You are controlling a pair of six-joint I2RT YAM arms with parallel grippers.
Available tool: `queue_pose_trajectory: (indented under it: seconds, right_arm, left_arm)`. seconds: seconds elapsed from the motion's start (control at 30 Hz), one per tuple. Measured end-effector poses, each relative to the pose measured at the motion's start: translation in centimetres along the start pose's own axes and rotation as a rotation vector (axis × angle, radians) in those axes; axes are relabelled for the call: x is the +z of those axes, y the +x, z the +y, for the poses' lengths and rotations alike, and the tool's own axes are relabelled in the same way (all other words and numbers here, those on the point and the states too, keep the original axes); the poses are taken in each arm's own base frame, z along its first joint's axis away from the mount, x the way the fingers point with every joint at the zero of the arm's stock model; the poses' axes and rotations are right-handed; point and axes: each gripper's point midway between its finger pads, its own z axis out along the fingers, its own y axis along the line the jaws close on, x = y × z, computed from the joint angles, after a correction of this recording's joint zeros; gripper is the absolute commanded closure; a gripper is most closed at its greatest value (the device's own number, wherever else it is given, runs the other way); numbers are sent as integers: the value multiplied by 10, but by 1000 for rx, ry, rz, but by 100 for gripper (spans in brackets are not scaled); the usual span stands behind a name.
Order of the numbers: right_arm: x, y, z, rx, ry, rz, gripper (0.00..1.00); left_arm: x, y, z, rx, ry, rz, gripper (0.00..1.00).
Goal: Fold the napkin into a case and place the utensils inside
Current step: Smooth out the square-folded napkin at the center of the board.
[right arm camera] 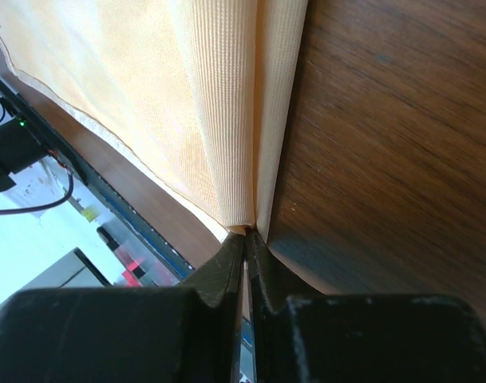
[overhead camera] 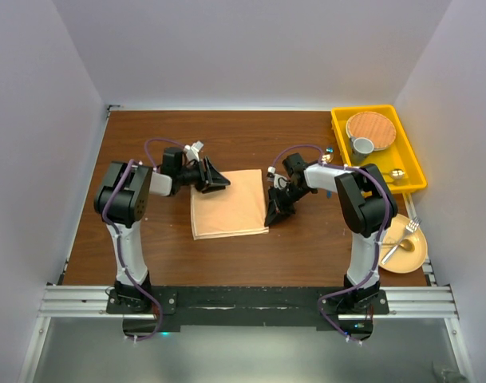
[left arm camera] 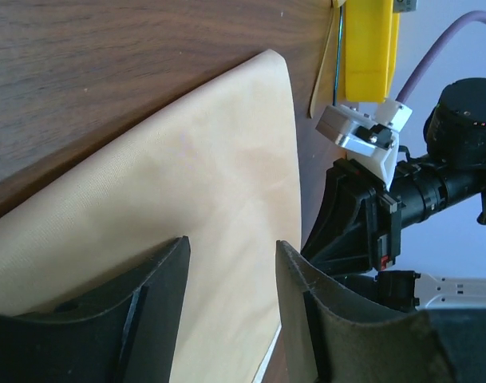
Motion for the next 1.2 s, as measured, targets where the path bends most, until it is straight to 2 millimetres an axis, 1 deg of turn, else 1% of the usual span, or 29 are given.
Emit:
queue_pose_trajectory:
  seconds: [0.07,0.1,0.2,0.27,0.3,0.37,0.4,0.43,0.47,0.53,0.57,0.63,0.67,0.7,0.8,0.87,0.97,1.1,1.2]
  right_arm:
    - [-1,0,2,-1,-5,2,70]
    - [-2,0,4,-2,-5,1,59]
    - [-11,-3,12,-45,5,-14,40]
    - [-27,-5,19,-113,21,-44,36]
    - [-35,-5,24,-138,19,-56,33]
    - [-57,-11,41,-209,9,-96,29]
    - [-68,-17,50,-245,2,-120,26]
    - [-77,-24,58,-273,-6,-143,24]
    - [-88,-35,71,-316,-25,-185,23]
    - [-100,-53,88,-370,-54,-258,17]
    - [-104,-64,96,-388,-75,-302,11]
    - [-108,-82,110,-386,-119,-374,6]
    - [-108,-91,115,-375,-147,-401,2]
    - [-107,-101,121,-356,-175,-424,2]
    - [-96,-131,129,-287,-258,-471,2]
    - [-82,-152,129,-217,-317,-485,2]
    - [-57,-176,123,-96,-391,-489,2]
    - [-31,-202,121,21,-479,-487,2]
    - [-21,-212,125,49,-521,-487,2]
  left_arm:
    - [0,-1,0,5,2,2,49]
    - [0,-1,0,7,0,5,50]
    - [0,-1,1,16,-8,15,50]
    - [-1,0,2,26,-11,20,50]
    - [-1,0,2,30,-13,24,50]
    - [-1,0,3,38,-15,29,50]
    - [-1,0,3,41,-15,33,50]
    - [-1,0,3,44,-16,35,51]
    - [-1,0,3,46,-15,38,51]
    - [-1,0,3,52,-13,44,51]
    - [-1,1,3,54,-12,47,51]
    - [-1,1,3,59,-13,50,51]
    - [-1,1,4,66,-13,52,51]
    - [-1,1,4,70,-12,54,51]
    - [-1,2,4,83,-12,61,51]
    - [-1,2,4,92,-10,64,51]
    - [-1,2,4,103,-7,66,51]
    - [-2,3,4,116,-4,70,51]
    - [-2,4,4,122,-2,75,51]
